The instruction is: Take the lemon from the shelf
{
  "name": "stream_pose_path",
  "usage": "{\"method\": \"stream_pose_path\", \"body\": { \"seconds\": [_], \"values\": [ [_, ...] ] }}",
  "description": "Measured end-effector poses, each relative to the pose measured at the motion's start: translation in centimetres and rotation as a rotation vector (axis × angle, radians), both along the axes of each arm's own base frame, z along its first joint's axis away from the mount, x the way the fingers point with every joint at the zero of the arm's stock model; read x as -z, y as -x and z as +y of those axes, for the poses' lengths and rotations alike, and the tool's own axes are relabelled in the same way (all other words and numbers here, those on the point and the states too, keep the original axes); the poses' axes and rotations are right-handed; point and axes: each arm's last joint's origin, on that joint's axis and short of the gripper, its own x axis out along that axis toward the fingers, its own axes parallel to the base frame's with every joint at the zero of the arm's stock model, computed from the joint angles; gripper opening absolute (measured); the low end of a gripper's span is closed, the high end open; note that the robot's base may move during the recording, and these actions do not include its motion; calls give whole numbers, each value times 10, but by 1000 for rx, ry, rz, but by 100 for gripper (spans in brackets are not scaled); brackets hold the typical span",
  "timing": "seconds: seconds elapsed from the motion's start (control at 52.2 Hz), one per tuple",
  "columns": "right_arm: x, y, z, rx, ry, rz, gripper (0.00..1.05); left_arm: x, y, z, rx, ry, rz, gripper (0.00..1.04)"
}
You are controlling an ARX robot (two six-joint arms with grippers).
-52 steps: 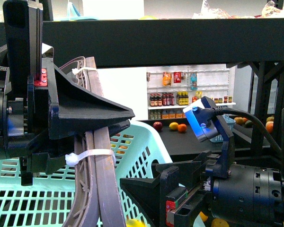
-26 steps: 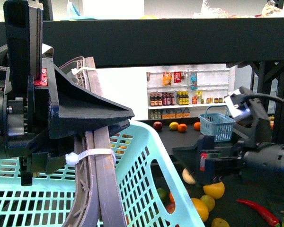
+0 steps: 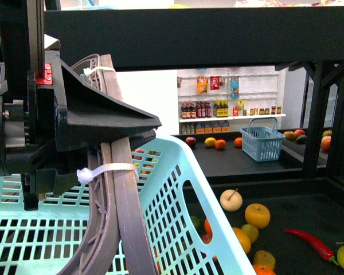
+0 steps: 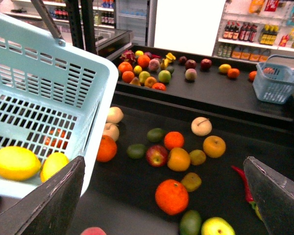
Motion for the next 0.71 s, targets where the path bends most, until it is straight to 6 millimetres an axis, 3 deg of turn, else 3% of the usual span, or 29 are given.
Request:
{"method": "stream_pose_path", "body": {
  "seconds": [0.077,0.134,0.192,0.307,0.575,0.709],
  "values": [
    [-2,34,-3,24,28,7,97,0,0,0,0,0,-1,10],
    [-6,48,1,172,-3,-68,87,0,0,0,0,0,0,10],
    [6,48,5,282,-59,-69,75,0,0,0,9,2,2,10],
    [40,45,9,329,-103,-13,47,0,0,0,-3,0,0,10],
    [58,46,10,321,-114,-26,2,0,0,0,-1,1,2,10],
    [65,46,10,321,-117,-24,3,0,0,0,0,1,2,10]
  ]
}}
